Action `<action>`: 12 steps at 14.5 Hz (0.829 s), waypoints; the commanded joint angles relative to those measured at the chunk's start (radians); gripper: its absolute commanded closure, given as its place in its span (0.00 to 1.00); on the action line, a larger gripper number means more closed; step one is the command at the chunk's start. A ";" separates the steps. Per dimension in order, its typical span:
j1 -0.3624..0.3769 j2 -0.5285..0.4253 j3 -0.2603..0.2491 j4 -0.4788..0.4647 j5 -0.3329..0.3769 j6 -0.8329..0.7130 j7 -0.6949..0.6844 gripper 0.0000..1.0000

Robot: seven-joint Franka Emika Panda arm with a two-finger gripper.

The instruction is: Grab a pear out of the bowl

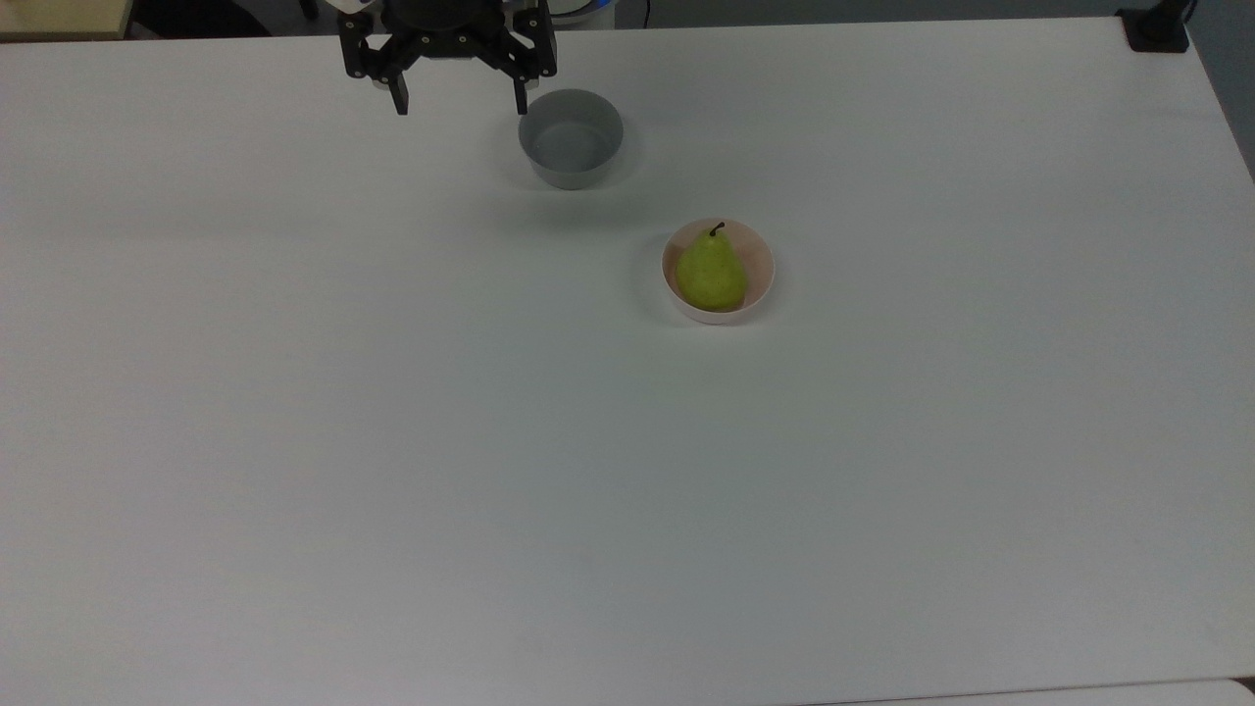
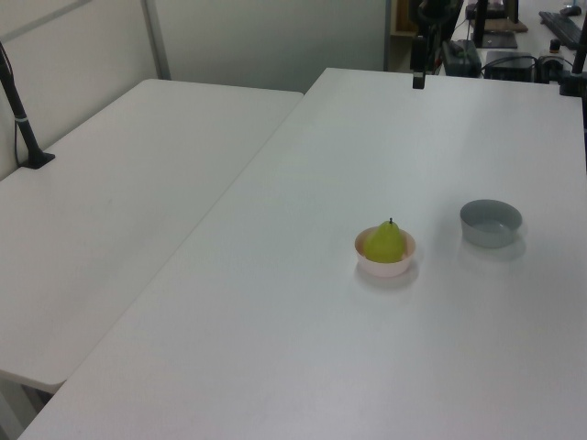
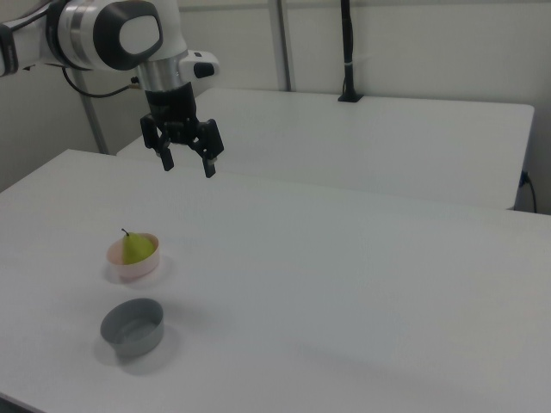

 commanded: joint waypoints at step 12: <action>-0.012 -0.020 -0.005 0.002 0.020 -0.013 -0.013 0.00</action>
